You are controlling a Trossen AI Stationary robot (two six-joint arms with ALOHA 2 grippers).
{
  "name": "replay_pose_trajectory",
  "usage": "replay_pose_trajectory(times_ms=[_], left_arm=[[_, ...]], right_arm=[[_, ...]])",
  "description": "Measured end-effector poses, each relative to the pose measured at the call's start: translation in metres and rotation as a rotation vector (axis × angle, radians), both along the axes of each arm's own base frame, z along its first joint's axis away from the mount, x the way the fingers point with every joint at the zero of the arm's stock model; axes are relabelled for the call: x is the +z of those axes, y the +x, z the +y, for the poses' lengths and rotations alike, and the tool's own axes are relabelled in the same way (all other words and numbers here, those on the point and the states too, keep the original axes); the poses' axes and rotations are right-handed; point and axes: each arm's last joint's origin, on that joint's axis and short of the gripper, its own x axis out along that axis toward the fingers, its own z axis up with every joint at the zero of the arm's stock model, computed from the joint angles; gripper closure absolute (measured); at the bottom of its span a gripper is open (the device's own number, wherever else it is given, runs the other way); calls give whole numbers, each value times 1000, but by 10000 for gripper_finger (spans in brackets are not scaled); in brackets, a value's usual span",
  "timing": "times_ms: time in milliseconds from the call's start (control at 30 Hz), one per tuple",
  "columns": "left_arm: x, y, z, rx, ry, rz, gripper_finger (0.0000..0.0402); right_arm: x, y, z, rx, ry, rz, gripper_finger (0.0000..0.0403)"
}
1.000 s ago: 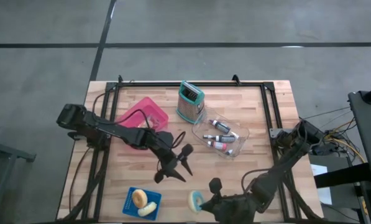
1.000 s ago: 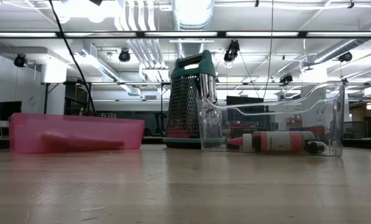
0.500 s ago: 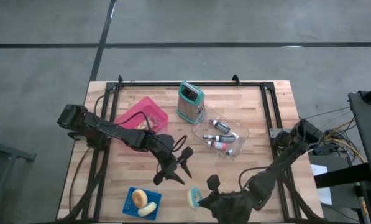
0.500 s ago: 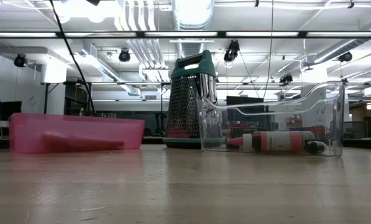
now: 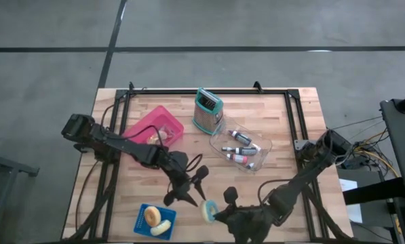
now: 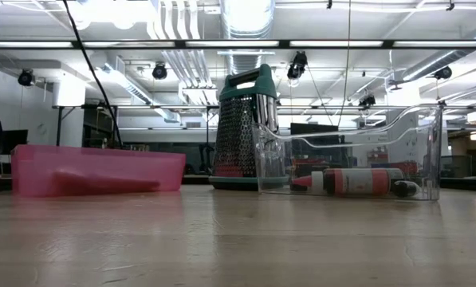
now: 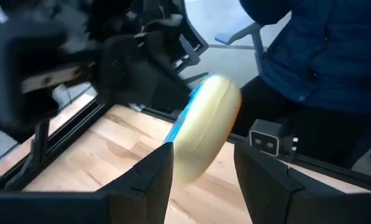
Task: Pick & Place Food Item
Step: Put the blue donut into the blue bin
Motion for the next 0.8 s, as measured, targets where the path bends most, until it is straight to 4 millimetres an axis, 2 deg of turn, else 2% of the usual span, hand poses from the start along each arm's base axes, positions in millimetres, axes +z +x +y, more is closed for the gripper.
replay_pose_trajectory(times_ms=[433,633,800], left_arm=[[2,-1,-5,-28,27,-48,230],[1,-1,-5,-7,39,-52,230],[1,-1,-5,-2,42,-52,230]], right_arm=[[2,22,-24,-23,-23,-12,390],[3,27,-24,133,93,32,390],[3,26,-22,128,134,42,390]])
